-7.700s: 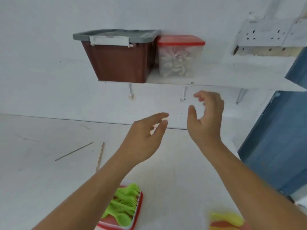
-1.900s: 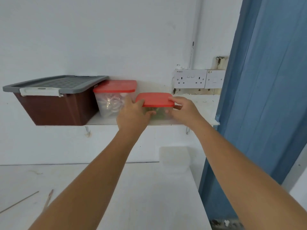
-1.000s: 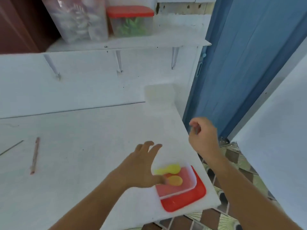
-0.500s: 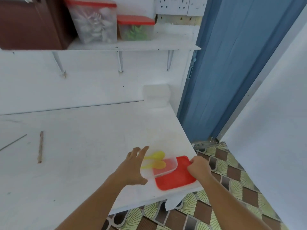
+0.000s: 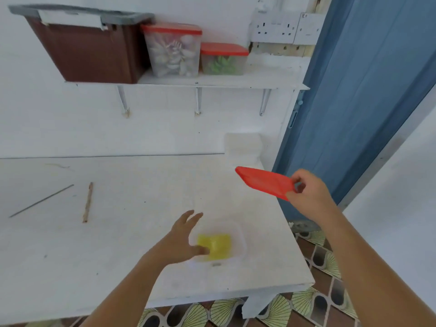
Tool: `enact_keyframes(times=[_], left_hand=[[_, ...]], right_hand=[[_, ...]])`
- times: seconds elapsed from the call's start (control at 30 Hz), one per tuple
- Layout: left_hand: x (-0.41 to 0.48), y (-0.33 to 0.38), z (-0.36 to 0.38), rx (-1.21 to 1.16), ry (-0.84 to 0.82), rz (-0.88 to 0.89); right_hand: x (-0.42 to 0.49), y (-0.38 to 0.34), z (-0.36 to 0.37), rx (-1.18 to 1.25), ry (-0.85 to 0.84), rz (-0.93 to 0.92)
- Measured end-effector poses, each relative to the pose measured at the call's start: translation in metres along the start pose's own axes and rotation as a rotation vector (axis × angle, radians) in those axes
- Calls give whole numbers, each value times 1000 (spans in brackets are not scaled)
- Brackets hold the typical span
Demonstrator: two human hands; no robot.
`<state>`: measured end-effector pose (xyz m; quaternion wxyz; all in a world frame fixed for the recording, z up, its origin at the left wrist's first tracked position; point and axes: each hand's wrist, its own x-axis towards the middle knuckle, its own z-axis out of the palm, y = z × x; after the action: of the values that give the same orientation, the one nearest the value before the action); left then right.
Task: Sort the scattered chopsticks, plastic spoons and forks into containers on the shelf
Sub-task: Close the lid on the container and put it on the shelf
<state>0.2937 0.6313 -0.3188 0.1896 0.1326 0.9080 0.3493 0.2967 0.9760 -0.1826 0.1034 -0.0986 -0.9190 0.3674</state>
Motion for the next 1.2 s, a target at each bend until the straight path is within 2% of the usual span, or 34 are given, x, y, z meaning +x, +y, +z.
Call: enact_keyframes(times=[0.07,0.13,0.17,0.2,0.3,0.37,0.43,0.5,0.57,0.67,0.87,1.0,1.2], left_hand=[[-3,19,-14,-512,206,-118],[-2,33,-25,-1052,197,-277],[-4,34,-29,-1187,177,-317],[-6,34,-32,-1222,179,-332],[-14,22,-30,-1144,261,-321],[-15,9,-22,-1017,322,-331],[-13,-1,-11,-776,412,-346],[-16,-5,1,-501,443,-355],[-19,-3,9,-362,445,-350],[-19,-4,18,-294,443,-348],[-10,-6,20,-246,404,-359],[-6,-2,20,-227,382,-361],[-1,-2,17,-158,365,-348]], right_hand=[[-11,-7,20,93,40,-140],[-21,-1,49,220,43,-312],[-26,4,64,268,43,-399],[-30,9,78,302,42,-456],[-37,23,108,347,-15,-455],[-40,37,120,309,-147,-388],[-46,51,131,207,-346,-290],[-55,61,143,96,-442,-275],[-65,71,156,89,-396,-332],[-77,82,168,39,-327,-406],[-87,68,165,32,-205,-185],[-70,52,165,178,-265,182],[-59,46,162,283,-230,274]])
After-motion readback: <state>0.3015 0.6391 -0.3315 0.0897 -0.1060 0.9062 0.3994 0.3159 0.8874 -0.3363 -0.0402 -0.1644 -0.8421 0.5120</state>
